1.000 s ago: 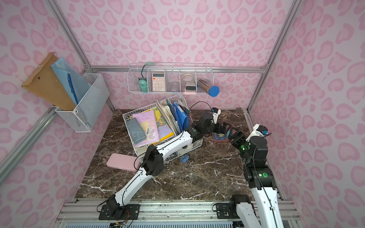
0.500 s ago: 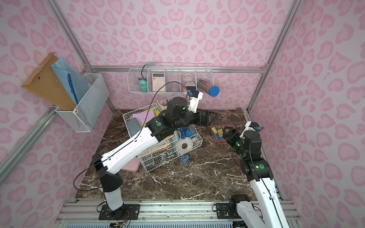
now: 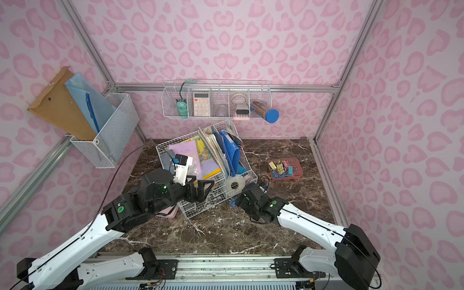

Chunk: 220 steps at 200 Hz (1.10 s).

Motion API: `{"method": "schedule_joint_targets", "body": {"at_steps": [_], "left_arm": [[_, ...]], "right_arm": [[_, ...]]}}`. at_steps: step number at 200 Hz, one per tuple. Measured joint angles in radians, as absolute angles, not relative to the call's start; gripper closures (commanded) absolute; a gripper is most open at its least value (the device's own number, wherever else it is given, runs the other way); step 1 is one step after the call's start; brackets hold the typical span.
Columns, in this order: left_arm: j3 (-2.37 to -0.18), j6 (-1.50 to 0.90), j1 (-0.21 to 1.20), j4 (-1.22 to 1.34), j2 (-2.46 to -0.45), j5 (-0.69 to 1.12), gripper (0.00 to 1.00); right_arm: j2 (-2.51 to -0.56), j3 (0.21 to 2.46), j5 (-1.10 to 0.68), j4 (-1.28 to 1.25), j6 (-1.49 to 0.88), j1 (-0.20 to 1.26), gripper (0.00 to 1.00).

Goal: Put the binder clips in the storage box
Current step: Pick up the binder clip at the center of the board.

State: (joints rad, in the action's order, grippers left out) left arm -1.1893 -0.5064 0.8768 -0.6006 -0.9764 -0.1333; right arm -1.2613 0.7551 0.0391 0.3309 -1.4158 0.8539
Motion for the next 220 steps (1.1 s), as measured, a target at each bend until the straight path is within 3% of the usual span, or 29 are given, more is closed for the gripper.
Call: {"method": "schedule_joint_targets", "body": {"at_steps": [46, 68, 107, 163, 220], "left_arm": [[-1.137, -0.564, 0.905, -0.728, -0.948, -0.059, 0.04], [-1.137, -0.569, 0.909, -0.732, -0.943, -0.059, 0.04], [-1.165, -0.538, 0.911, -0.765, -0.973, -0.064, 0.03], [-1.172, -0.52, 0.911, -0.785, -1.017, -0.068, 0.03], [-1.181, -0.517, 0.915, -0.782, -1.039, -0.043, 0.03]], "right_arm": [[-1.364, 0.723, 0.044, 0.205, -1.491, 0.846, 0.21], [-1.409, 0.729, 0.043, 0.158, -1.493, 0.83, 0.27], [-1.448, 0.721, 0.035, 0.094, -1.499, 0.812, 0.56], [-1.478, 0.72, 0.02, 0.048, -1.506, 0.808, 0.65], [-1.489, 0.72, 0.019, 0.042, -1.494, 0.805, 0.93]]}}
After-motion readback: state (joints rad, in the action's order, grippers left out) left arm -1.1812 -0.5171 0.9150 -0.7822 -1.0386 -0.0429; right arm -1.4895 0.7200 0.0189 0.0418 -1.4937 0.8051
